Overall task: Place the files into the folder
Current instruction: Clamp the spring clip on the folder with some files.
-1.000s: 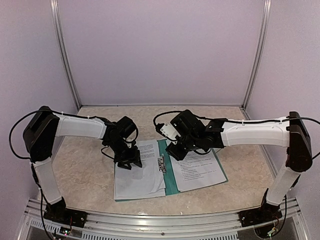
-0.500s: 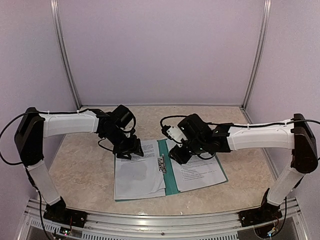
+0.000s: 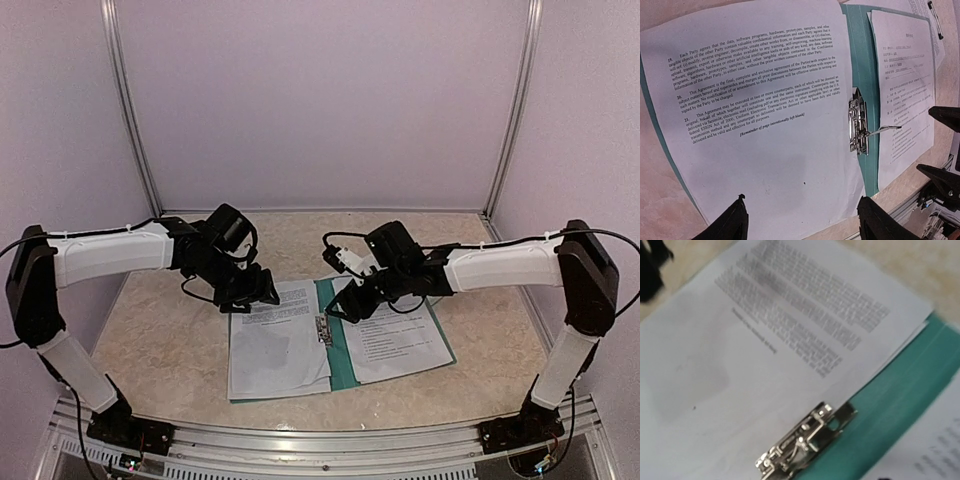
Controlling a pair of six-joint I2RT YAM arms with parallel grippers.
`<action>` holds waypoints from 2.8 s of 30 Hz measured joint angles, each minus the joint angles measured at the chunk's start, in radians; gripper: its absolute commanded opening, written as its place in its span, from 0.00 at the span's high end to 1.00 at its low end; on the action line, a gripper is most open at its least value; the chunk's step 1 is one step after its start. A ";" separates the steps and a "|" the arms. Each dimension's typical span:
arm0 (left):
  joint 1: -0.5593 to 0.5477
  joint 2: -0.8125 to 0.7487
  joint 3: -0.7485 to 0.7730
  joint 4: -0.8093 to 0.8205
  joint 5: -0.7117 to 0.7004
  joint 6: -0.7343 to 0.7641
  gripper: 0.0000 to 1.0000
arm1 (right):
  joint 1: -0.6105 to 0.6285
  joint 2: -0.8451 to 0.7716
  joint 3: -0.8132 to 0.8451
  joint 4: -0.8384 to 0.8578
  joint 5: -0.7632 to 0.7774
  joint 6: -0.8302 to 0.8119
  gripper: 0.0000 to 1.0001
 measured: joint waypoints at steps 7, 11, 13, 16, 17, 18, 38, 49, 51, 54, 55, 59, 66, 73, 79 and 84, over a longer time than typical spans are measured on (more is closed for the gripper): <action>0.000 -0.001 0.000 0.002 -0.003 0.000 0.27 | -0.023 0.101 0.022 0.022 -0.099 -0.007 0.48; 0.000 -0.001 0.000 0.002 -0.002 0.000 0.27 | -0.048 0.124 0.036 0.048 -0.166 -0.008 0.55; 0.000 -0.001 0.000 0.002 0.000 0.000 0.27 | -0.062 0.134 0.044 0.063 -0.197 -0.005 0.57; 0.000 0.000 0.000 0.002 0.000 0.000 0.27 | -0.068 0.150 0.053 0.077 -0.232 -0.003 0.61; 0.000 0.001 0.000 0.002 0.000 0.000 0.27 | -0.070 0.154 0.055 0.079 -0.241 -0.003 0.62; 0.000 0.003 0.000 0.002 0.000 0.000 0.27 | -0.071 0.159 0.058 0.079 -0.252 -0.003 0.63; 0.000 0.010 0.000 0.002 0.004 0.000 0.28 | -0.073 0.192 0.077 0.089 -0.311 0.000 0.90; 0.000 0.010 0.000 0.002 0.016 -0.001 0.28 | -0.082 0.209 0.090 0.096 -0.322 -0.005 1.00; 0.000 0.010 0.000 0.002 0.018 -0.001 0.28 | -0.085 0.218 0.094 0.097 -0.325 -0.005 1.00; 0.000 0.010 0.000 0.002 0.021 -0.001 0.28 | -0.087 0.228 0.098 0.103 -0.327 -0.005 1.00; 0.000 0.010 0.000 0.002 0.023 -0.001 0.28 | -0.088 0.230 0.098 0.105 -0.328 -0.005 1.00; -0.001 0.010 0.000 0.011 0.025 -0.001 0.28 | -0.089 0.234 0.098 0.113 -0.329 -0.005 1.00; -0.041 0.010 -0.031 0.083 0.029 0.009 0.29 | -0.089 0.239 0.097 0.126 -0.328 0.001 1.00; -0.132 0.010 -0.105 0.204 0.026 0.035 0.33 | -0.089 0.260 0.097 0.155 -0.326 0.005 1.00; -0.199 0.010 -0.132 0.292 0.018 0.073 0.37 | -0.091 0.271 0.097 0.168 -0.326 0.008 1.00; -0.229 0.032 -0.131 0.337 0.018 0.114 0.39 | -0.092 0.279 0.097 0.178 -0.327 0.012 1.00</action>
